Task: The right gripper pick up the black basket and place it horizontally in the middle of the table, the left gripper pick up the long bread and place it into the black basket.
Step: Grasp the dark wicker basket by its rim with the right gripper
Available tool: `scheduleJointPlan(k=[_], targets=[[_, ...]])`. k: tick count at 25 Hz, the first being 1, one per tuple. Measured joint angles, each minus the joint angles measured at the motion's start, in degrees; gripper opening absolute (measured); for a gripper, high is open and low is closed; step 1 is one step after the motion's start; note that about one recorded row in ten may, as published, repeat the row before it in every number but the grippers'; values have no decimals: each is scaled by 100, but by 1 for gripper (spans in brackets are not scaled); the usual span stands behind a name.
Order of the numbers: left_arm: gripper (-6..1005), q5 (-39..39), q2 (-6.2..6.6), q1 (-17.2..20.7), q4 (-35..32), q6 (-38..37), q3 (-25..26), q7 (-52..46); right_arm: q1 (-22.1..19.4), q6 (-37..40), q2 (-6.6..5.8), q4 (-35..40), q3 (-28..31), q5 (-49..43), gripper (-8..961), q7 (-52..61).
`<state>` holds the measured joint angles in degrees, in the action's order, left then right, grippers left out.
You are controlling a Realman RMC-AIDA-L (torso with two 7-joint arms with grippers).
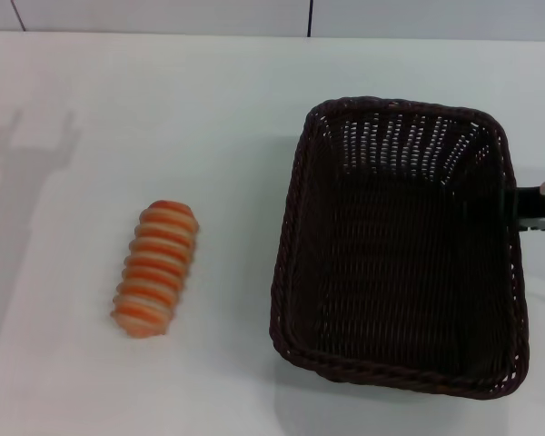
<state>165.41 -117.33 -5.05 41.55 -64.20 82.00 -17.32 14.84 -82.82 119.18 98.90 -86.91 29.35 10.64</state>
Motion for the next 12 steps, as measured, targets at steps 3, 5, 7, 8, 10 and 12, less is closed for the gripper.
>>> scheduleJointPlan(k=[3, 5, 7, 8, 10, 12], targets=[[771, 0, -2, -1, 0, -14, 0, 0, 1, 52, -5, -41, -18, 2, 611, -19], [771, 0, -8, -7, 0, -28, 0, 0, 0, 72, -6, -64, -19, 6, 600, -30], [770, 0, -14, -12, 0, -39, 0, 0, 7, 81, -7, -115, -27, 10, 588, -41], [770, 0, -15, -13, 0, -42, 0, 0, 12, 93, -8, -141, -30, 11, 582, -53], [770, 0, -16, -6, 1, -56, 0, 0, -7, 191, -8, -167, -31, 19, 570, -134], [770, 0, -17, -2, 1, -60, 0, 0, -33, 243, -9, -168, -30, 32, 558, -187]])
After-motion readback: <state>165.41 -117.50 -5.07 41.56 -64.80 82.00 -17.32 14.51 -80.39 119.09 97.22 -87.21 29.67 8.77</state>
